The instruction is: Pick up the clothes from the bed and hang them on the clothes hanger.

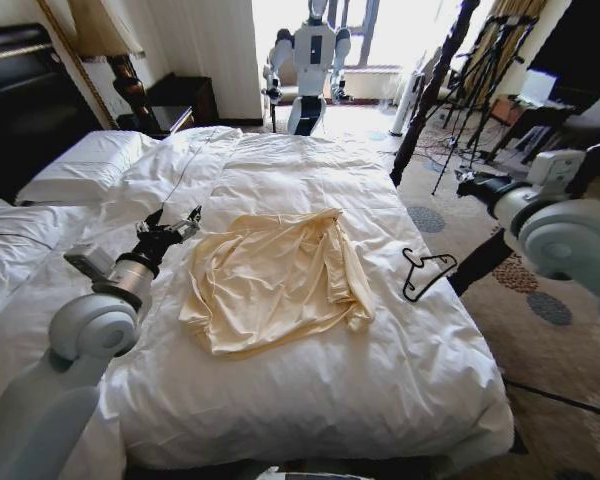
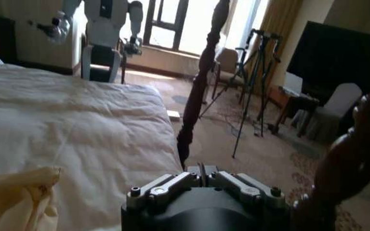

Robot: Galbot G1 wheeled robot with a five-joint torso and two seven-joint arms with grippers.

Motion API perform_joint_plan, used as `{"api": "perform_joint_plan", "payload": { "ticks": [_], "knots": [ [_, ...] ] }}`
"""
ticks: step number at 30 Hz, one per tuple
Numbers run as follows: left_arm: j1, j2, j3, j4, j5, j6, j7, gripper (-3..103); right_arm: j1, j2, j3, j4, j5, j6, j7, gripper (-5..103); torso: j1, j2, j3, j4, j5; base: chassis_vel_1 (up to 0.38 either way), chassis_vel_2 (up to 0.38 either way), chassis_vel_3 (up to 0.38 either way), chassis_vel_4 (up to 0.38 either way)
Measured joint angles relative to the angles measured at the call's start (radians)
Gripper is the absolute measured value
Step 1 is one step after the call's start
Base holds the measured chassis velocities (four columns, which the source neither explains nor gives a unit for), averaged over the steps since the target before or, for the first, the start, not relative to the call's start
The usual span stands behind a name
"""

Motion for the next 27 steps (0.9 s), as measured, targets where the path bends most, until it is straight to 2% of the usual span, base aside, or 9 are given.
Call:
{"api": "perform_joint_plan", "payload": {
  "ticks": [2,4,6,11,14,19,21,23,27],
  "knots": [
    [0.033,-0.015,0.009,0.001,-0.001,0.0,0.021,100,-0.104,0.038,0.015,0.006,0.006,-0.011,0.091,-1,0.0,0.0,0.0,0.0,0.0006,0.0,0.0,0.0,0.0],
    [0.057,-0.025,0.008,0.003,0.013,-0.005,0.032,100,-0.162,0.073,0.021,-0.011,-0.015,-0.003,0.1,3,0.0,0.0,0.0,0.0003,0.0005,0.0,0.0,0.0,0.0],
    [0.085,-0.039,0.008,0.009,0.026,-0.012,0.038,100,-0.252,0.156,0.028,-0.068,-0.067,0.037,0.081,9,0.0,0.0,0.0,0.0007,0.0007,0.0,0.0,0.0,0.0],
    [0.1,-0.044,0.014,0.024,0.044,-0.016,0.056,100,-0.325,0.256,0.03,-0.154,-0.175,0.088,0.038,19,0.0,0.0,0.0,0.0005,0.001,0.0,0.0,0.0,0.0],
    [0.096,-0.048,0.03,0.049,0.06,-0.018,0.066,100,-0.372,0.35,0.019,-0.229,-0.259,0.11,0.029,34,0.0,0.0,0.0,0.0003,0.0004,0.0,0.0,0.0,0.0],
    [0.092,-0.054,0.042,0.07,0.075,-0.019,0.075,100,-0.391,0.414,0.006,-0.291,-0.292,0.113,0.025,45,0.0,0.0,0.0,0.0005,0.0005,0.0,0.0,0.0,0.0],
    [0.085,-0.057,0.051,0.092,0.083,-0.019,0.086,100,-0.382,0.464,-0.002,-0.359,-0.312,0.121,0.003,61,0.0,0.0,0.0,0.0002,0.0007,0.0,0.0,0.0,0.0],
    [0.081,-0.058,0.053,0.102,0.087,-0.02,0.091,100,-0.37,0.481,-0.008,-0.382,-0.318,0.124,-0.005,61,0.0,0.0,0.0,0.0003,0.0007,0.0,0.0,0.0,0.0],
    [0.069,-0.064,0.058,0.138,0.1,-0.026,0.11,100,-0.328,0.534,-0.029,-0.452,-0.321,0.124,-0.024,83,0.0,0.0,0.0,0.0005,0.0004,0.0,0.0,0.0,0.0]
  ]
}}
